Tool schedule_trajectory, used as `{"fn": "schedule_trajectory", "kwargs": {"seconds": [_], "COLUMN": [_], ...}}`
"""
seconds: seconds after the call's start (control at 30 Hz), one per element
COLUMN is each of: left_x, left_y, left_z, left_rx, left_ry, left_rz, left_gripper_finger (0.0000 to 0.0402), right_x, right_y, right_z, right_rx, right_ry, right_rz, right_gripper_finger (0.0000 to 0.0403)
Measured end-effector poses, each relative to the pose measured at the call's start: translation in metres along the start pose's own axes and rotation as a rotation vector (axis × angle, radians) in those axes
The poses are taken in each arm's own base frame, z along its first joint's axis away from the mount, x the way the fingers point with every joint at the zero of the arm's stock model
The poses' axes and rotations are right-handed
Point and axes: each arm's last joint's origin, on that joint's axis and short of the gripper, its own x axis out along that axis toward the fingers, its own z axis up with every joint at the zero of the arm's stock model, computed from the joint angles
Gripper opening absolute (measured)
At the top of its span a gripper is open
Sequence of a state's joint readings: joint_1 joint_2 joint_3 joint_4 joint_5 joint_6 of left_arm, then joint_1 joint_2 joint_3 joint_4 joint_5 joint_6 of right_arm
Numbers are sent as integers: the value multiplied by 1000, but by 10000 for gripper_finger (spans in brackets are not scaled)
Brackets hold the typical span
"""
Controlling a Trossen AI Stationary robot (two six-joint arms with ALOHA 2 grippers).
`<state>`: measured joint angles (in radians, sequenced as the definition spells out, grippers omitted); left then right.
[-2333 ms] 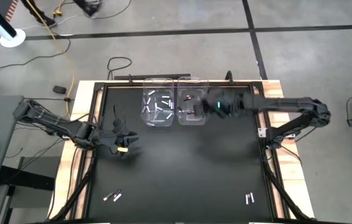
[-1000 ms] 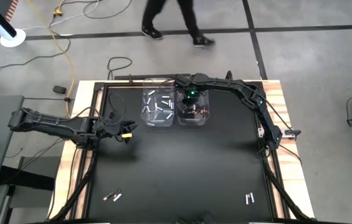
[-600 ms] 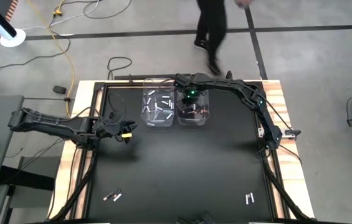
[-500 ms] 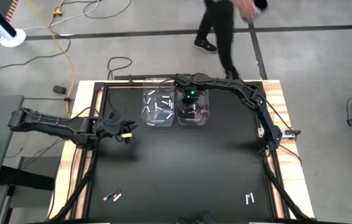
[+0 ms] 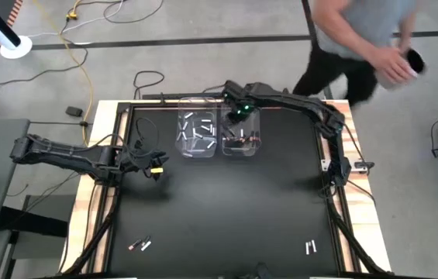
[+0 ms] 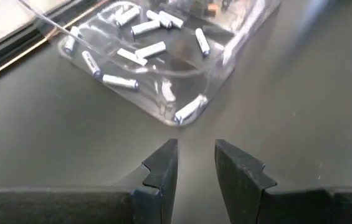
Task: Sort batteries
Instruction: Put the white battery into the left transparent bin
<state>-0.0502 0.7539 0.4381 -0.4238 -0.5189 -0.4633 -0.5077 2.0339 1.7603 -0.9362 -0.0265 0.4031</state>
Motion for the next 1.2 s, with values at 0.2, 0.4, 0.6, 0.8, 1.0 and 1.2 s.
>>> {"fn": "schedule_trajectory", "kwargs": {"seconds": [0.2,0.4,0.6,0.8,1.0,1.2], "left_x": [0,0,-2,-5,-7,-7], "left_y": [1,0,-5,-10,-13,-14], "left_z": [-3,-4,-6,-9,-10,-10], "left_rx": [28,44,90,139,158,162], "left_ry": [39,57,85,97,97,96], "left_rz": [-6,-46,-123,-176,-201,-208], "left_gripper_finger": [100,100,100,100,100,100], "right_x": [-72,-124,-139,-127,-107,-92], "right_y": [4,21,50,79,103,118], "right_z": [-7,-41,-100,-173,-255,-331], "right_rx": [32,76,106,171,284,397], "right_ry": [-146,-206,-48,108,248,356], "right_rz": [62,-37,-173,-280,-265,-203], "right_gripper_finger": [113,113,113,113,113,113]}}
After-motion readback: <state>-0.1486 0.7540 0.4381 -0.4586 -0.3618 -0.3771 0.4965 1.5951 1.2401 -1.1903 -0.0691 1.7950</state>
